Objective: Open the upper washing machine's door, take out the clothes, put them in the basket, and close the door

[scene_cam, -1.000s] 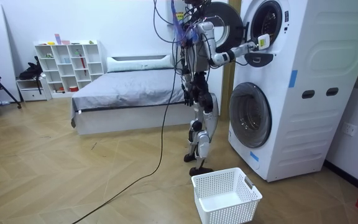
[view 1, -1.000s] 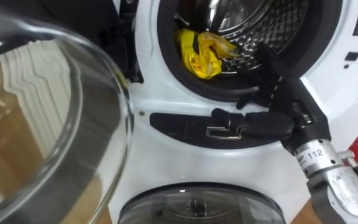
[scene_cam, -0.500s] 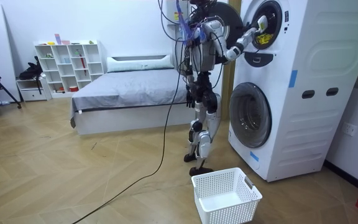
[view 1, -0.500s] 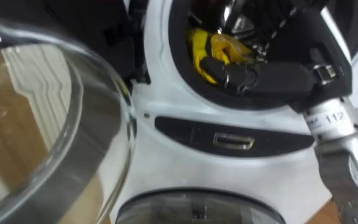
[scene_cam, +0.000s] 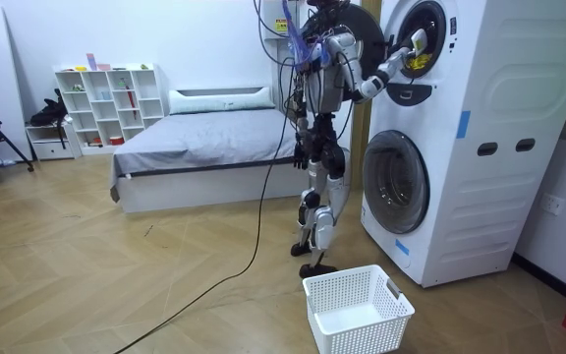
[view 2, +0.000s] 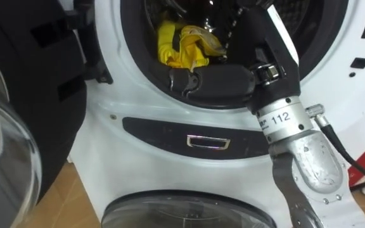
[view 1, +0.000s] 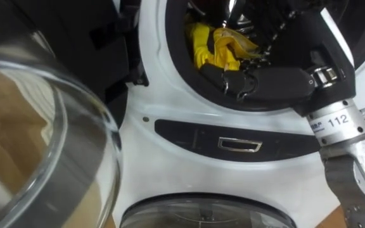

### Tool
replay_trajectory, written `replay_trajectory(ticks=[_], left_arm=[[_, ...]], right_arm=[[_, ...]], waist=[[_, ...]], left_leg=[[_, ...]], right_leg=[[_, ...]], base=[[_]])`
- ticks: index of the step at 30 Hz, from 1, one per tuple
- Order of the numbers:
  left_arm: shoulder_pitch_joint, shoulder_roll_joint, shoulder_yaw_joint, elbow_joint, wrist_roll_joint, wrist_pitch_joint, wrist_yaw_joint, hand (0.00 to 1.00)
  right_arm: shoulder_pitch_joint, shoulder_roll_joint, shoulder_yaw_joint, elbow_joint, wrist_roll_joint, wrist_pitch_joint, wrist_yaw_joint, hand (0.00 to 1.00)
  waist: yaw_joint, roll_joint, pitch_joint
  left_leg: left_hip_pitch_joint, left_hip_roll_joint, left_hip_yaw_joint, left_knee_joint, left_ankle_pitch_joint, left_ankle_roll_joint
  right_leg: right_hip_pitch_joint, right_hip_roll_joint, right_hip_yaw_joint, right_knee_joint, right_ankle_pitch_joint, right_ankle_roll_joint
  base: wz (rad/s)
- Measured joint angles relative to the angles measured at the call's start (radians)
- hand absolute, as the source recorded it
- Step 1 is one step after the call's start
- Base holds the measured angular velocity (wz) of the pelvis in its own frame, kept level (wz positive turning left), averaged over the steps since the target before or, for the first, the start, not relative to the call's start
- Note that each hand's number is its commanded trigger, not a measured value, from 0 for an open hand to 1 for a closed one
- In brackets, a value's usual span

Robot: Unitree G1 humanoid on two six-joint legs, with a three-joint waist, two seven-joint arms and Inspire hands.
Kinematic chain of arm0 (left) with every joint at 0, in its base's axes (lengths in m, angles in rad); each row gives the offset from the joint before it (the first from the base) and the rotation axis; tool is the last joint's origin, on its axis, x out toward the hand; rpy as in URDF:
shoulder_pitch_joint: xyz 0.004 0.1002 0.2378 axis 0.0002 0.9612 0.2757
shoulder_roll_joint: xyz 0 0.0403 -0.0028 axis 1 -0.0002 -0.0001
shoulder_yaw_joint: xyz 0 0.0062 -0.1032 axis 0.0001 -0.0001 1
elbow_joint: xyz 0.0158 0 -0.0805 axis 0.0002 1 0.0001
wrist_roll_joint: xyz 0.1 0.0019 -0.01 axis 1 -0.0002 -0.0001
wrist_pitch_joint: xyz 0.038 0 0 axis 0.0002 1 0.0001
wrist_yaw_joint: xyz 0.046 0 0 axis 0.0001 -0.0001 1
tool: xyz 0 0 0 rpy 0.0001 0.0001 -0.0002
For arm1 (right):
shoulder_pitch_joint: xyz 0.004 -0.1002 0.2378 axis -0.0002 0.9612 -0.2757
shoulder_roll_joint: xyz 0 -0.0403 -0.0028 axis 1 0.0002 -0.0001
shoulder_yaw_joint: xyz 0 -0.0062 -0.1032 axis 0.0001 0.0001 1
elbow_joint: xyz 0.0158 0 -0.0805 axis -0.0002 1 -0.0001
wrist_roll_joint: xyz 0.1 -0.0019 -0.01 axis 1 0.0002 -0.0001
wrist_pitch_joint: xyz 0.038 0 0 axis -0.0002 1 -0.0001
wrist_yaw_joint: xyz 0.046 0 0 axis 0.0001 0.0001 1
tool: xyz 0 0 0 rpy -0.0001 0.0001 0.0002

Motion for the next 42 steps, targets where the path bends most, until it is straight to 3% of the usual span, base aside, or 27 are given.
replay_trajectory(ticks=[7, 12, 17, 22, 27, 31, 39, 42], left_arm=[[-0.001, -0.001, 0.015, -0.002, 0.007, 0.002, -0.001, 0.00], [0.000, -0.002, 0.047, -0.004, 0.020, 0.025, -0.030, 0.00], [-0.007, -0.001, 0.065, -0.011, 0.025, 0.033, -0.048, 0.00], [-0.002, 0.007, 0.090, -0.022, 0.032, 0.044, -0.061, 0.00], [0.000, 0.007, 0.102, -0.030, 0.048, 0.052, -0.071, 0.00], [0.010, 0.007, 0.113, -0.062, 0.050, 0.067, -0.083, 0.00], [-0.004, 0.011, 0.147, -0.065, 0.065, 0.075, -0.085, 0.00], [-0.009, 0.013, 0.147, -0.065, 0.066, 0.082, -0.085, 0.00]], right_arm=[[0.000, -0.028, -0.018, 0.023, -0.004, 0.002, -0.018, 0.00], [0.000, -0.047, -0.067, 0.099, -0.069, 0.021, -0.055, 0.00], [-0.017, -0.089, -0.086, 0.174, -0.166, 0.033, -0.050, 0.00], [-0.070, -0.149, -0.077, 0.217, -0.226, 0.065, -0.031, 0.00], [-0.074, -0.162, -0.078, 0.247, -0.292, 0.075, -0.029, 0.00], [-0.094, -0.181, -0.080, 0.262, -0.336, 0.111, -0.008, 0.00], [-0.209, -0.266, -0.055, 0.365, -0.464, 0.150, 0.073, 0.00], [-0.219, -0.266, -0.044, 0.365, -0.494, 0.155, 0.118, 0.00]], waist=[[-0.009, -0.005, -0.0045], [-0.008, -0.016, -0.0082], [0.001, -0.026, -0.0074], [0.001, -0.050, 0.0052], [0.015, -0.069, -0.0026], [0.022, -0.078, -0.0083], [0.023, -0.084, 0.0006], [0.022, -0.091, -0.0004]], left_leg=[[-0.001, 0.000, -0.016, 0.008, 0.000, 0.000], [-0.004, 0.000, -0.030, 0.014, 0.000, 0.000], [-0.008, -0.002, -0.038, 0.018, 0.000, 0.000], [-0.011, -0.005, -0.039, 0.019, 0.001, 0.001], [-0.018, -0.014, -0.042, 0.021, 0.001, 0.003], [-0.018, -0.015, -0.048, 0.021, 0.000, 0.006], [-0.019, -0.019, -0.067, 0.017, 0.001, 0.007], [-0.029, -0.019, -0.074, 0.018, 0.001, 0.007]], right_leg=[[0.013, -0.004, -0.024, 0.000, 0.000, 0.001], [0.019, -0.009, -0.048, 0.001, -0.001, 0.001], [0.019, -0.007, -0.052, 0.000, -0.001, 0.002], [0.018, -0.007, -0.053, -0.001, -0.003, 0.004], [0.012, -0.011, -0.055, -0.001, -0.005, 0.008], [0.012, -0.015, -0.061, 0.001, -0.006, 0.010], [0.014, -0.015, -0.079, 0.001, -0.008, 0.012], [0.005, -0.015, -0.088, 0.001, -0.008, 0.012]], base=[[0.06], [0.08], [0.04], [0.00], [0.02], [0.03], [0.07], [0.07]])
